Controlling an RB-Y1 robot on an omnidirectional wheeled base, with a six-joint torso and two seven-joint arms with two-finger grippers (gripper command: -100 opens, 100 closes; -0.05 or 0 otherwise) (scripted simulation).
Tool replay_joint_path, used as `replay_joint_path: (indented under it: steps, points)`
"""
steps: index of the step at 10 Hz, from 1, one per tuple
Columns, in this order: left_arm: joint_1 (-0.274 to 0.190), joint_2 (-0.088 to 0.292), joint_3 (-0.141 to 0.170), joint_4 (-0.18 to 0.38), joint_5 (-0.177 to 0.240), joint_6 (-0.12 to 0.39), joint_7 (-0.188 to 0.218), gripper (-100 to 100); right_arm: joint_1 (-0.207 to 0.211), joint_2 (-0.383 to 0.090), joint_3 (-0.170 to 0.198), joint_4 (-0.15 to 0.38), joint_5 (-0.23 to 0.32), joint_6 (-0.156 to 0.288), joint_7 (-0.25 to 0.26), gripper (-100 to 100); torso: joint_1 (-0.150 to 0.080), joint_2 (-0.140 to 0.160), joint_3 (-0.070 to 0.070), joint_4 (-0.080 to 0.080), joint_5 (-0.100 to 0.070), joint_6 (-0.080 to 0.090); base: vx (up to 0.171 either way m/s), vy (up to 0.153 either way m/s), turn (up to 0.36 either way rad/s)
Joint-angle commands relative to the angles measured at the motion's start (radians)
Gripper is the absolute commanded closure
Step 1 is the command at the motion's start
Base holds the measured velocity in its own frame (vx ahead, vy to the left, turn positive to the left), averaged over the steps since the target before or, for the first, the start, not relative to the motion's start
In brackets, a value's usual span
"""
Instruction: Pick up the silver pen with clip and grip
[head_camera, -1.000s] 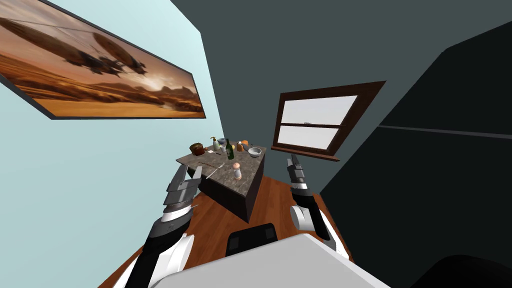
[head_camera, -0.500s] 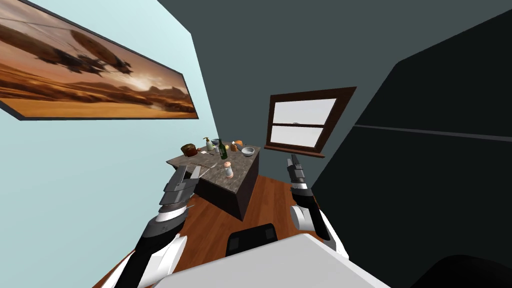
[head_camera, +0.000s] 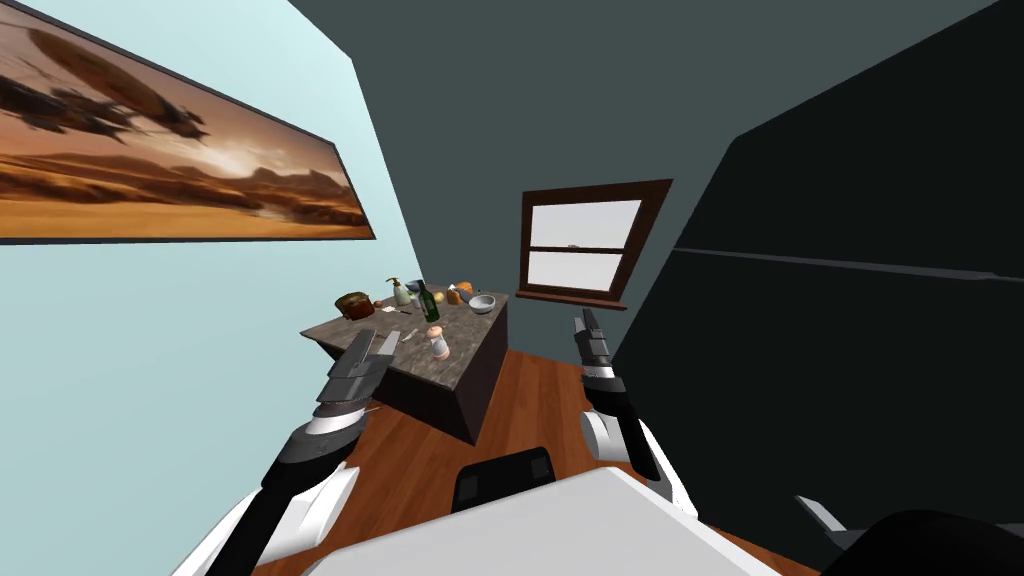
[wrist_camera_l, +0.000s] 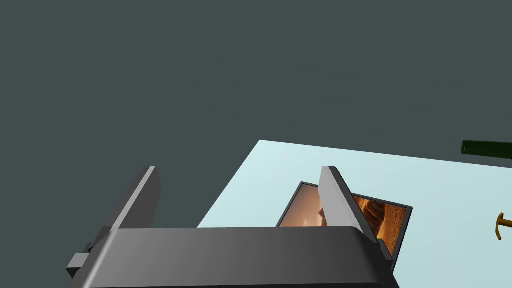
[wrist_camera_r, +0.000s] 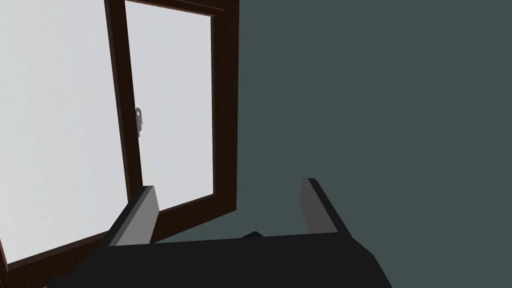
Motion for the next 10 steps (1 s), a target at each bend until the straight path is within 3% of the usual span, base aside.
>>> replay_joint_path:
  steps: [1,9,10]
  points:
    - [-0.02,0.05,0.013,0.033,0.01,-0.004,0.006,-100,0.0,0.0,0.0,0.0,0.0,0.0,0.0,0,0.0,0.0,0.0,0.0,0.0,0.0,-0.003,-0.047,-0.123]
    - [-0.082,0.26,0.036,0.164,0.025,-0.003,0.033,-100,0.0,0.0,0.0,0.0,0.0,0.0,0.0,0,0.004,-0.003,-0.002,-0.001,0.001,0.0,0.026,-0.021,-0.107]
    - [-0.096,0.296,0.036,0.2,0.025,0.0,0.041,-100,0.0,0.0,0.0,0.0,0.0,0.0,0.0,0,0.004,-0.003,-0.002,-0.001,0.001,0.0,0.044,-0.004,-0.134]
